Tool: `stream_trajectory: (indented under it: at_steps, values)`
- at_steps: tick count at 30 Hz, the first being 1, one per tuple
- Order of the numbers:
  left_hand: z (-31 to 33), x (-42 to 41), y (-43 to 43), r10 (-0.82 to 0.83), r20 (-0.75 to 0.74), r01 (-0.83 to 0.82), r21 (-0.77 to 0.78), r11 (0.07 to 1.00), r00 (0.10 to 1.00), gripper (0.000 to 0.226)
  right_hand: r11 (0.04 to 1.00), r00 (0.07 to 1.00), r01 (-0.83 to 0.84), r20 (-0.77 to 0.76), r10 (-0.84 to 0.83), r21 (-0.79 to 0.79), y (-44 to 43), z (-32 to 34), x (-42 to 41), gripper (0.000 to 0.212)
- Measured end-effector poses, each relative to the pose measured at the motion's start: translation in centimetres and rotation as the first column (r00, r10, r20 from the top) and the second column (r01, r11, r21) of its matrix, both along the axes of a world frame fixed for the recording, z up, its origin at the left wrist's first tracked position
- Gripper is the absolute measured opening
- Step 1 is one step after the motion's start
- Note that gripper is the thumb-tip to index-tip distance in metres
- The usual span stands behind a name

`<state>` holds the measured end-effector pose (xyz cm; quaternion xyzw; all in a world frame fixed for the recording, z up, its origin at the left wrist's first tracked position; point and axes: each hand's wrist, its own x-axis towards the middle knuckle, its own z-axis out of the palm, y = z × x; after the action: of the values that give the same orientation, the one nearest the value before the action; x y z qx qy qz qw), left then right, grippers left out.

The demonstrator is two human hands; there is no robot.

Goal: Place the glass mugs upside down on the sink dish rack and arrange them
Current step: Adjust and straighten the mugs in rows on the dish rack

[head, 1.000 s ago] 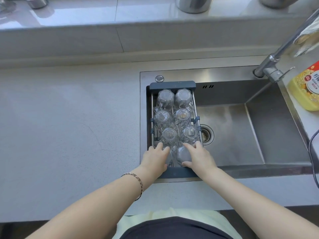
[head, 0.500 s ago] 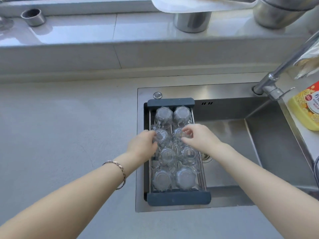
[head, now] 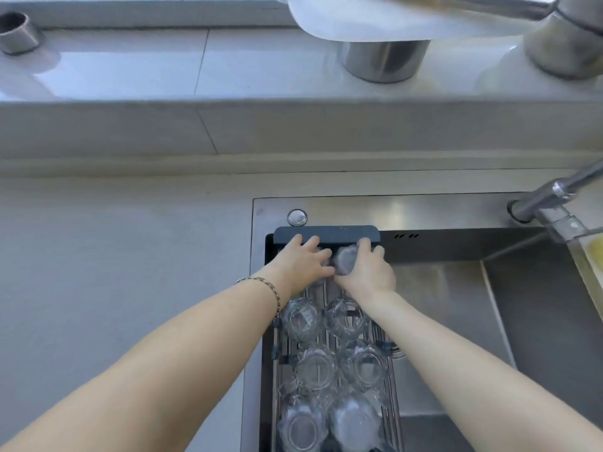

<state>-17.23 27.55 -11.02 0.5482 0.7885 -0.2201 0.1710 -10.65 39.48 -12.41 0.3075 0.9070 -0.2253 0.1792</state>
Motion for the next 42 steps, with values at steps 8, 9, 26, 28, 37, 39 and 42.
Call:
stream_trajectory:
  at_steps: [8, 9, 26, 28, 37, 39, 42]
  values:
    - [0.9, -0.5, -0.6, -0.141, -0.044, 0.144, 0.089, 0.986, 0.989, 0.048, 0.994, 0.979, -0.112, -0.175, 0.108, -0.014, 2.1, 2.7, 2.5, 0.067]
    - [1.4, -0.4, -0.9, -0.145, -0.064, 0.151, 0.105, 0.983, 0.987, 0.049, 0.983, 0.967, -0.182, -0.182, 0.176, -0.018, 2.3, 3.0, 2.7, 0.066]
    - [4.7, -1.9, -1.2, 0.017, 0.033, -0.018, 0.046, 0.999, 0.999, 0.058, 0.809, 0.808, -0.578, -0.061, 0.586, 0.109, 2.8, 1.3, 1.8, 0.062]
    - [4.9, -1.4, -1.4, 0.148, 0.085, -0.155, 0.085, 0.984, 0.985, 0.064, 0.805, 0.805, -0.578, -0.069, 0.589, 0.133, 2.9, 1.2, 1.9, 0.062]
    - [1.0, 2.4, -0.5, 0.700, 0.169, -0.720, 0.130, 0.682, 0.694, 0.060, 0.747, 0.748, -0.656, -0.043, 0.662, 0.107, 3.1, 1.6, 1.3, 0.065]
    - [0.4, 2.5, -0.4, 0.729, 0.149, -0.744, 0.132, 0.655, 0.669, 0.060, 0.701, 0.703, -0.706, -0.026, 0.711, 0.097, 3.2, 1.5, 0.7, 0.064]
    - [-0.2, 2.4, 0.1, 0.771, 0.163, -0.788, 0.121, 0.603, 0.615, 0.060, 0.655, 0.657, -0.748, -0.018, 0.753, 0.110, 3.0, 1.4, 0.3, 0.062]
